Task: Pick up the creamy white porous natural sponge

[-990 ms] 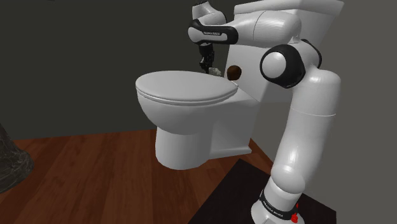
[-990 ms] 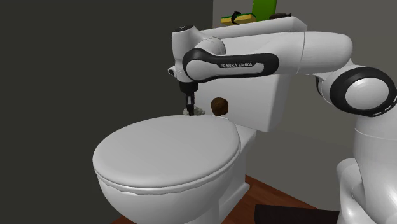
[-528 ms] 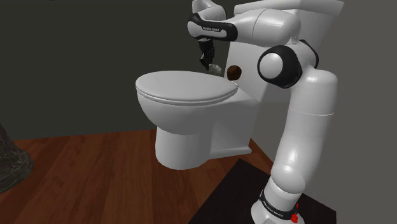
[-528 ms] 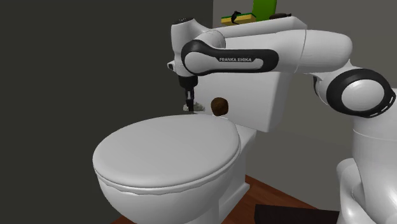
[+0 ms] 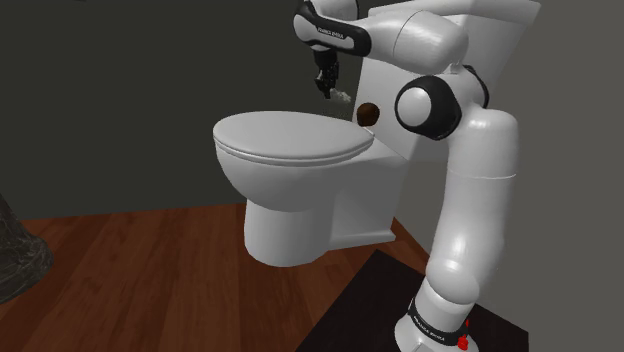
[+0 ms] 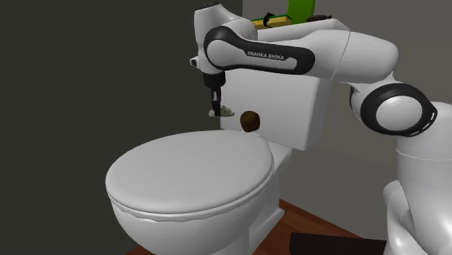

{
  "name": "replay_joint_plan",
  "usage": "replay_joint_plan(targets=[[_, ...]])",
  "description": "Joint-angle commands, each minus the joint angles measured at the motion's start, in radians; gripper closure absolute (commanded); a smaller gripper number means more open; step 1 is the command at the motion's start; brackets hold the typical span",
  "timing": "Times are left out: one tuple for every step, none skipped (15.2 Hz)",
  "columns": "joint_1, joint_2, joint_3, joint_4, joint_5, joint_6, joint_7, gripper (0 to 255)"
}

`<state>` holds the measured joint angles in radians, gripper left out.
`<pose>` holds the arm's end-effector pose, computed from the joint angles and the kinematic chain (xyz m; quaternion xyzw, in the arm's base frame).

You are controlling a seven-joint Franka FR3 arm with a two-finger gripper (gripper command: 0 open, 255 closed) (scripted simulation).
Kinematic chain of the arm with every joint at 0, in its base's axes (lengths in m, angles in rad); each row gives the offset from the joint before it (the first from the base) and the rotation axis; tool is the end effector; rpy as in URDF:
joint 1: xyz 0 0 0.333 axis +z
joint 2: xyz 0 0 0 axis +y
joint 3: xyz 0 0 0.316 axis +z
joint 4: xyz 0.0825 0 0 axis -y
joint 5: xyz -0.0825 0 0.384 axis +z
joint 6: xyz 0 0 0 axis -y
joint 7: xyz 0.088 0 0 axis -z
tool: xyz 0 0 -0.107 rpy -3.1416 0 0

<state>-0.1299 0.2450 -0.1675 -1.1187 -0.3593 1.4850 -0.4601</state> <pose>0.5797 -0.2013 0.6942 0.9769 0.0569 -0.0148 0.2055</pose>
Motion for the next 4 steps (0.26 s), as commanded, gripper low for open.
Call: replay_joint_plan(targets=[[-0.003, 0.022, -0.002, 0.062, 0.003, -0.037, -0.017, 255], [-0.004, 0.035, -0.003, 0.096, 0.005, -0.056, -0.024, 255], [-0.004, 0.038, -0.003, 0.101, 0.005, -0.059, -0.026, 255], [-0.004, 0.037, -0.003, 0.101, 0.005, -0.059, -0.026, 255]])
